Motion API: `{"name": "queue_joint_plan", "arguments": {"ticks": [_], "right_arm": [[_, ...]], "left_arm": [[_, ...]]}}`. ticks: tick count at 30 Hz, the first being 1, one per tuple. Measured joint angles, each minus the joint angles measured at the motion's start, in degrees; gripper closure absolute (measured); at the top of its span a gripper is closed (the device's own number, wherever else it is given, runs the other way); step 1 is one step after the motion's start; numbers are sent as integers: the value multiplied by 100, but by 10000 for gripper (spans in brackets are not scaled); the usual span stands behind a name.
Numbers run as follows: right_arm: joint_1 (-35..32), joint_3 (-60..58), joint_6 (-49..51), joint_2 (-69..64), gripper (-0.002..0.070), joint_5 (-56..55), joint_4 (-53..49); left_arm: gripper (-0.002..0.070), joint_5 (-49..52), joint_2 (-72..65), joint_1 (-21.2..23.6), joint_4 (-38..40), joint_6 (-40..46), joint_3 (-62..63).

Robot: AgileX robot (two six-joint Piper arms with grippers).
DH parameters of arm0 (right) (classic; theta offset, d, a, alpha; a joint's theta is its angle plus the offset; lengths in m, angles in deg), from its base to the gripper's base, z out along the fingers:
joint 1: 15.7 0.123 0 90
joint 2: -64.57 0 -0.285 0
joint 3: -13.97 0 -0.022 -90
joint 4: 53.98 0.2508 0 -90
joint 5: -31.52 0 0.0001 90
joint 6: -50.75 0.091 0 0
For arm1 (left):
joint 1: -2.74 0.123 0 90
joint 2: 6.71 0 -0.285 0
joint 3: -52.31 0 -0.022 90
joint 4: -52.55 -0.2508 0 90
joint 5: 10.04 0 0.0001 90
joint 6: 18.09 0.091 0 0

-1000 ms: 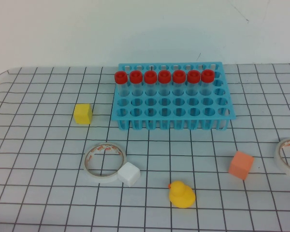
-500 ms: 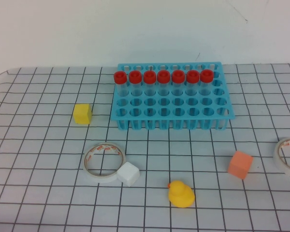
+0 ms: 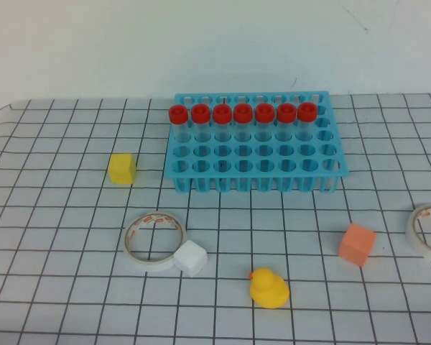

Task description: Place the test tubes

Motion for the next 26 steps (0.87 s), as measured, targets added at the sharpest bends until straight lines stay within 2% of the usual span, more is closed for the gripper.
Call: {"name": "queue_joint_plan", "arguments": {"ticks": [16,26], "right_arm": [[-56,-97,83,28,678,402,1],[235,-85,376,28,678,453,8]], "left_arm": [[676,0,2,0,0,0,0],[676,0,2,0,0,0,0]]}}
